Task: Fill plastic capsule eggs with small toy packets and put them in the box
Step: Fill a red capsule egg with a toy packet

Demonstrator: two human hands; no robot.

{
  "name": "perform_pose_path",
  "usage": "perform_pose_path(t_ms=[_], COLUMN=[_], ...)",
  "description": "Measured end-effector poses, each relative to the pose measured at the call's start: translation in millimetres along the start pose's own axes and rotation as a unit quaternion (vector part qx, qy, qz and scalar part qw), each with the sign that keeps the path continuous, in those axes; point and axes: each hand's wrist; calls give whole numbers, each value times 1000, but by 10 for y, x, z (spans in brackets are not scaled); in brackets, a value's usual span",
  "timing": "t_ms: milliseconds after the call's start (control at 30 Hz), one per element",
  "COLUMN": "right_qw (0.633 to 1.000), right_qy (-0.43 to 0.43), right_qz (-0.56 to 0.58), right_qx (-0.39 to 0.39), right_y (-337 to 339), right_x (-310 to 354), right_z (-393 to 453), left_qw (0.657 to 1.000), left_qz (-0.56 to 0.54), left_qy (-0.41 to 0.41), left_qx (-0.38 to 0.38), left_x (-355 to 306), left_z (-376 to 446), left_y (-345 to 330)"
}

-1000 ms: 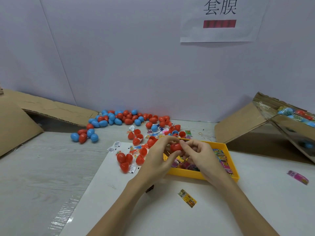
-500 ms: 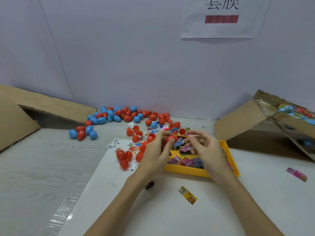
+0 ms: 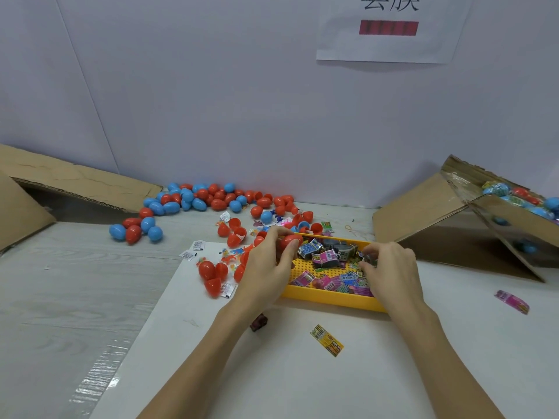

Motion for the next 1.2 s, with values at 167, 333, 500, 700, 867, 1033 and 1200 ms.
perform_pose_path(t_ms=[167, 333, 500, 700, 867, 1033, 1200], right_qw=[998, 998, 988, 948, 934, 909, 885], right_qy=[-12, -7, 3, 22, 60, 86, 112], right_qz=[-5, 52, 153, 315, 345, 400, 448], right_qx=[54, 17, -6, 42, 71, 76, 63], right_y=[-4, 6, 41, 138, 101, 67, 78], right_x=[-37, -41, -22, 22, 136, 239, 352], right_z=[27, 26, 33, -8, -61, -119, -169], left_qw=[1000, 1000, 1000, 1000, 999, 996, 996], left_qz=[7, 11, 18, 17, 21, 40, 47], left_qy=[-5, 1, 4, 9, -18, -82, -73], left_qx=[13, 15, 17, 22, 31, 20, -13], left_x=[-21, -40, -64, -95, -133, -203, -252], left_z=[-7, -9, -15, -30, -59, -82, -103], left_y=[3, 8, 11, 17, 16, -29, -32])
Point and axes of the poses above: each hand's wrist, its own z-axis towards the middle knuckle, its own y-axis out of the back of the hand, x = y × z, and after that the axes turned 4 degrees about x, right-handed
